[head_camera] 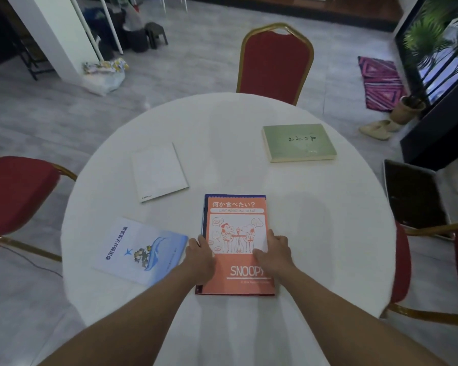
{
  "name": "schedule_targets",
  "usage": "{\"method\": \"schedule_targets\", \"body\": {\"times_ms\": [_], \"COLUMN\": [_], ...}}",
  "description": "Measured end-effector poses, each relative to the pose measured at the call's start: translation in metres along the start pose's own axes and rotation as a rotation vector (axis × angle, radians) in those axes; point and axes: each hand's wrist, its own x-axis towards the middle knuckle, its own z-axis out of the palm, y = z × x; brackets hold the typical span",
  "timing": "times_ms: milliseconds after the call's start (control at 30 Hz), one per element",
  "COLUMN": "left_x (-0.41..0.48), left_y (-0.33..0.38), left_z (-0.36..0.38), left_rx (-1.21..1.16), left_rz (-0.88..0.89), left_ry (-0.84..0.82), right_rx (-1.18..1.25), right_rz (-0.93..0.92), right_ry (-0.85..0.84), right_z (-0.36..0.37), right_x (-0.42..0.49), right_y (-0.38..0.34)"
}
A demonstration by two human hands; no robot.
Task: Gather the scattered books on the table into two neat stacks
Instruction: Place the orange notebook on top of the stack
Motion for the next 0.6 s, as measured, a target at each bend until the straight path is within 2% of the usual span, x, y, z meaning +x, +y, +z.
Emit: {"method": "schedule_targets", "body": {"times_ms": [600], "left_x": [0.0085], "left_y": [-0.0042], "left_z": [-0.0083], "left_rx": [0.012], "left_rz": [0.025], "left_ry": [-0.097], "right_rx": [-0.005], "right_rz": [0.017], "right_ry": [0.017], "right_z": [0.0017], "right_x": [0.0001], "right_y": [-0.0012]}}
